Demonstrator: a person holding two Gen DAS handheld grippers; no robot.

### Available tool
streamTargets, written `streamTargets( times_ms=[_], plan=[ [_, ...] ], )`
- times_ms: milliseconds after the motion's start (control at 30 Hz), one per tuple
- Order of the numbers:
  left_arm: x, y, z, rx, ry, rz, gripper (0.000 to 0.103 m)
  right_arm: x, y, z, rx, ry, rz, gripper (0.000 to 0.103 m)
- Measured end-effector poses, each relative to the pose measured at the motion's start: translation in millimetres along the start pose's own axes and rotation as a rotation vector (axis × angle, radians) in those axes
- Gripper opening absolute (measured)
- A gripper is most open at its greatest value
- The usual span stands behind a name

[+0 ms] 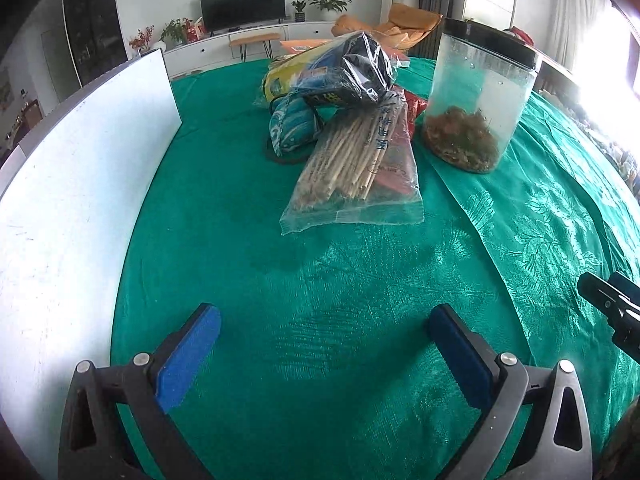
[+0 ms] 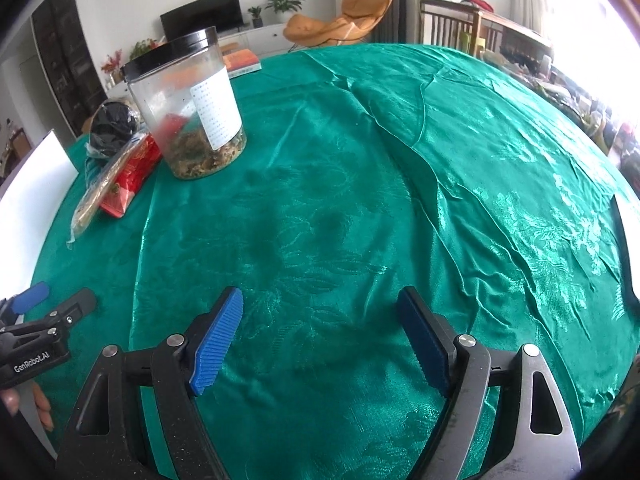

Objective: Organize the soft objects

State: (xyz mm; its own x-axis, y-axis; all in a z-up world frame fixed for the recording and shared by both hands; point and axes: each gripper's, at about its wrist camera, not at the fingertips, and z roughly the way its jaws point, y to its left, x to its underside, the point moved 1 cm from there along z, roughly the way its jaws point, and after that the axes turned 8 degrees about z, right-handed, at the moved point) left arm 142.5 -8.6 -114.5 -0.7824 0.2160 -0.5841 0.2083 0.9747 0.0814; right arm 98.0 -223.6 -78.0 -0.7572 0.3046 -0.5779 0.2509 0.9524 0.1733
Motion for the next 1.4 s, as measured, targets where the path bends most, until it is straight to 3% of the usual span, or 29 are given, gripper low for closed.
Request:
streamTargets(
  times_ms=[1400],
  plan=[
    [0.1,-0.1,0.1,-0.001,0.000,0.000,0.103,1.4,2.4,0.7,0.011,0.006,-0.016,0.085]
  ],
)
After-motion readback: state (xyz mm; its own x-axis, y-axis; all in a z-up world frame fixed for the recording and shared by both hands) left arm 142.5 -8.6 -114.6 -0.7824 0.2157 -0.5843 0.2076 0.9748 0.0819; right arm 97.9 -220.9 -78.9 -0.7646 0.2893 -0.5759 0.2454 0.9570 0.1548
